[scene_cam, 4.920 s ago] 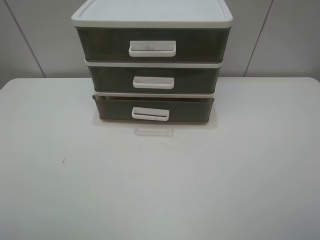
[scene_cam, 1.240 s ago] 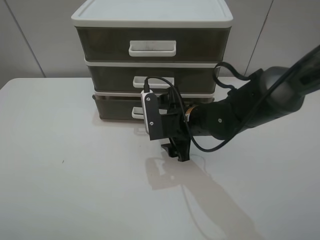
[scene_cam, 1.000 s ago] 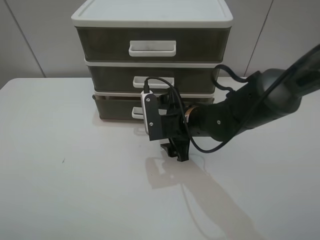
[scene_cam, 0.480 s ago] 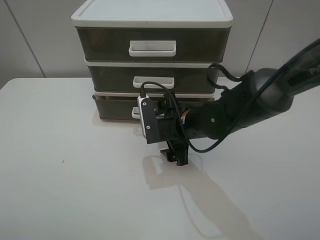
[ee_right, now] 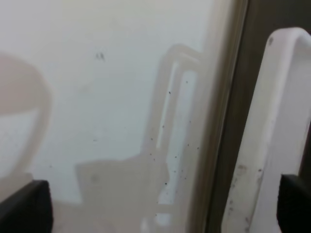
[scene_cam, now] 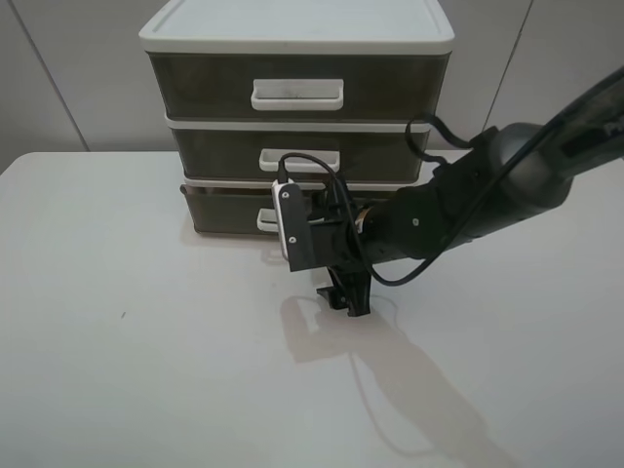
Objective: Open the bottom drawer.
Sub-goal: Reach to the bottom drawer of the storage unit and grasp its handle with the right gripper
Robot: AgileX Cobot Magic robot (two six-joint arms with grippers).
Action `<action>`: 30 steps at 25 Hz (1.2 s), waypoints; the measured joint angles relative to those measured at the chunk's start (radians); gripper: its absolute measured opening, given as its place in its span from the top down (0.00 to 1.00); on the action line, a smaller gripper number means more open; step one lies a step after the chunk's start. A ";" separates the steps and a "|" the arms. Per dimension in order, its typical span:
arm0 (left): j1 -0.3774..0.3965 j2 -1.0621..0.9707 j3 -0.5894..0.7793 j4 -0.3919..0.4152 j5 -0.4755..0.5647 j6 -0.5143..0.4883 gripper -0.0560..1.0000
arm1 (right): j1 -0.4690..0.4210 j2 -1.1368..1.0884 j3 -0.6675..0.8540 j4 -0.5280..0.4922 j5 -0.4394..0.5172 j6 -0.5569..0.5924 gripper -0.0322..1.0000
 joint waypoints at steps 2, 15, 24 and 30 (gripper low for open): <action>0.000 0.000 0.000 0.000 0.000 0.000 0.27 | -0.007 0.000 0.000 0.000 0.000 0.000 0.19; 0.000 0.000 0.000 0.000 0.000 0.000 0.27 | -0.008 0.003 -0.002 0.000 -0.017 0.000 0.45; 0.000 0.000 0.000 0.000 0.000 0.000 0.27 | -0.008 0.017 -0.002 0.000 -0.043 0.000 0.45; 0.000 0.000 0.000 0.000 0.000 0.000 0.27 | -0.008 0.019 -0.003 0.000 -0.046 0.000 0.45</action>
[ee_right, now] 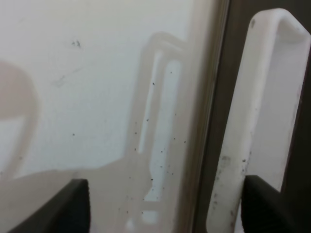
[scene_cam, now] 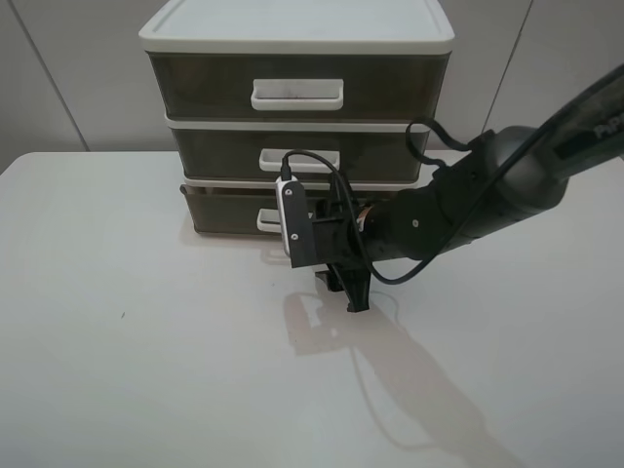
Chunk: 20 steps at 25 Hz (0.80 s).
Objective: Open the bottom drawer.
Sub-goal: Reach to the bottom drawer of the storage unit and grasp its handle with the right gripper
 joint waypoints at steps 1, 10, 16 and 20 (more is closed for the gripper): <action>0.000 0.000 0.000 0.000 0.000 0.000 0.27 | 0.000 0.000 -0.002 0.000 0.000 0.000 0.45; 0.000 0.000 0.000 0.000 0.000 0.000 0.27 | 0.000 0.000 -0.008 0.001 -0.033 0.000 0.65; 0.000 0.000 0.000 0.000 0.000 0.000 0.27 | 0.000 0.000 -0.009 0.008 -0.045 0.000 0.73; 0.000 0.000 0.000 0.000 0.000 0.000 0.27 | 0.000 0.013 -0.009 0.034 -0.085 0.000 0.75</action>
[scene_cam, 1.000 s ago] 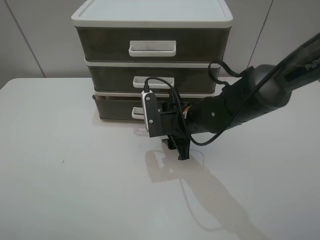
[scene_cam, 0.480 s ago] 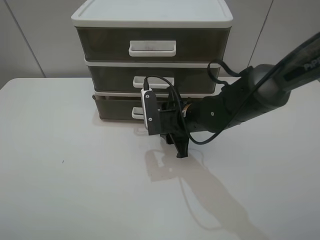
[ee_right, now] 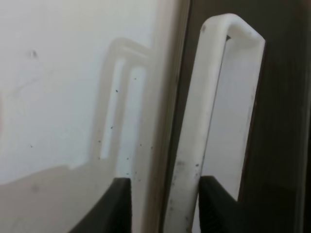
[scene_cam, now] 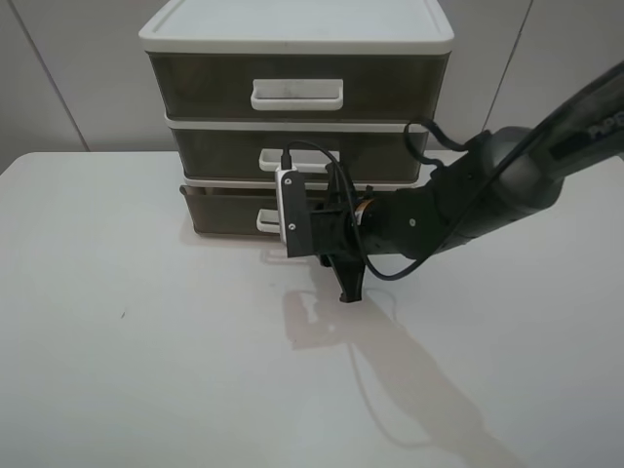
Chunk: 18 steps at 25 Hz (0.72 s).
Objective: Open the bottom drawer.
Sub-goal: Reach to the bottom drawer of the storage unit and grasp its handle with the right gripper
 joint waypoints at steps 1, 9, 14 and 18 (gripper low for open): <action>0.000 0.000 0.000 0.000 0.000 0.000 0.27 | 0.000 0.004 0.000 0.005 -0.012 0.000 0.75; 0.000 0.000 0.000 0.000 0.000 0.000 0.27 | 0.000 0.014 0.000 0.027 -0.045 0.000 0.77; 0.000 0.000 0.000 0.000 0.000 0.000 0.27 | 0.000 0.014 0.000 0.029 -0.043 0.000 0.84; 0.000 0.000 0.000 0.000 0.000 0.000 0.27 | 0.000 0.014 0.000 0.029 -0.043 0.000 0.91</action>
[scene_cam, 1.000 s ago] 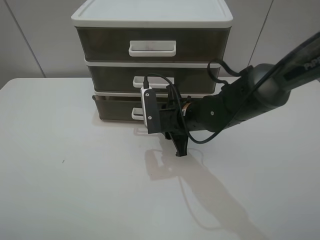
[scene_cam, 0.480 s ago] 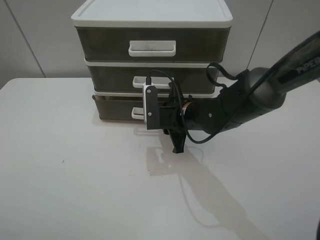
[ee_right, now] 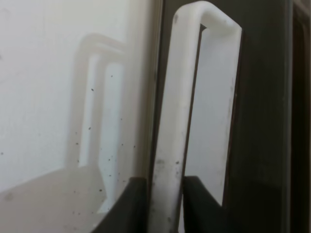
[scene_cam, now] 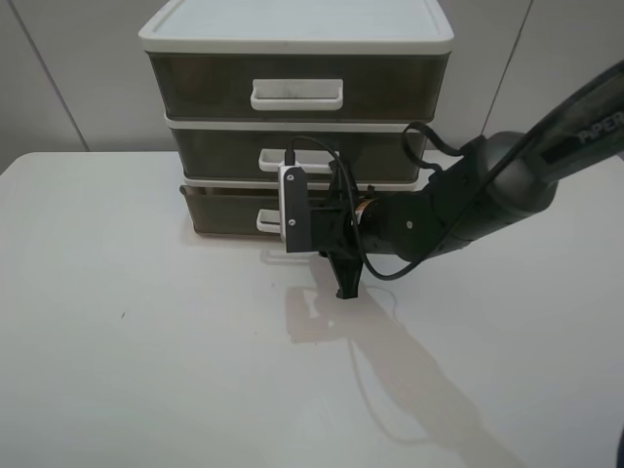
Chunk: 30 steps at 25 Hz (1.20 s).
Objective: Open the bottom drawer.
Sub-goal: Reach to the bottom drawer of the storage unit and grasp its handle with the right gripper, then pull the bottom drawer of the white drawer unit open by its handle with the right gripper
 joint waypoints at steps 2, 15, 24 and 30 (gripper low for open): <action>0.000 0.000 0.000 0.000 0.000 0.000 0.27 | 0.000 0.000 0.000 0.000 0.000 -0.002 0.92; 0.000 0.000 0.000 0.000 0.000 0.000 0.27 | 0.004 -0.004 0.005 0.000 0.007 -0.004 0.92; 0.000 0.000 0.000 0.000 0.000 0.000 0.27 | 0.025 -0.057 0.085 0.032 -0.011 -0.065 0.92; 0.000 0.000 0.000 0.000 0.000 0.000 0.27 | 0.057 -0.087 0.125 0.073 -0.006 -0.071 0.92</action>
